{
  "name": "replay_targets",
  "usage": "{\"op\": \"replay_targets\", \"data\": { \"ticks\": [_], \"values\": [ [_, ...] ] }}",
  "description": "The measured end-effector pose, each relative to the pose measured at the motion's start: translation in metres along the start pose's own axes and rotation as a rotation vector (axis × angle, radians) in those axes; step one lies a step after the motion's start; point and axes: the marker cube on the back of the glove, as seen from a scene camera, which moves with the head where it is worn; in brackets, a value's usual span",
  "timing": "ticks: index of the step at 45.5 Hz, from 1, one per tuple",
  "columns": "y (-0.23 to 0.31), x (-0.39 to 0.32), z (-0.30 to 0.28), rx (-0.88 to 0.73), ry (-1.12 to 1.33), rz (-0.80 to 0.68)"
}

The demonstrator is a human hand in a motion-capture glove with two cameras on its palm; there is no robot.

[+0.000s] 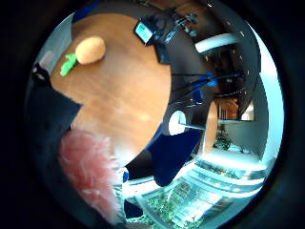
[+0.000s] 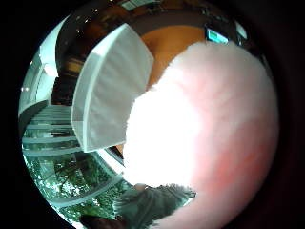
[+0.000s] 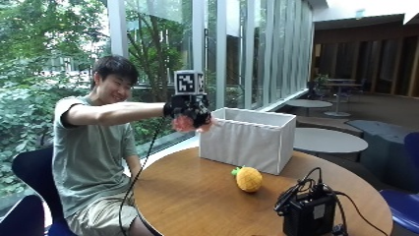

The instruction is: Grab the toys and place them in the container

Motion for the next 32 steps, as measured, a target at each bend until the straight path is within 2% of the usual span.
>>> {"op": "replay_targets", "data": {
  "ticks": [2,4,6,9,10,13,16,19,22,24,26,30,32],
  "values": [
    [-0.010,-0.008,-0.020,0.027,-0.001,0.118],
    [-0.017,-0.016,-0.037,0.051,-0.009,0.164],
    [-0.024,-0.024,-0.057,0.080,-0.041,0.109],
    [-0.031,-0.030,-0.080,0.117,-0.095,-0.074],
    [-0.035,-0.033,-0.085,0.125,-0.092,-0.083],
    [-0.054,-0.047,-0.098,0.137,-0.030,0.036],
    [-0.071,-0.062,-0.113,0.140,0.001,0.069],
    [-0.085,-0.081,-0.129,0.152,-0.018,0.039],
    [-0.096,-0.116,-0.149,0.174,-0.157,-0.016],
    [-0.107,-0.132,-0.157,0.178,-0.206,0.012],
    [-0.118,-0.140,-0.158,0.178,-0.164,0.053],
    [-0.134,-0.168,-0.159,0.193,-0.085,-0.073],
    [-0.143,-0.185,-0.160,0.195,-0.103,-0.071]
  ]
}}
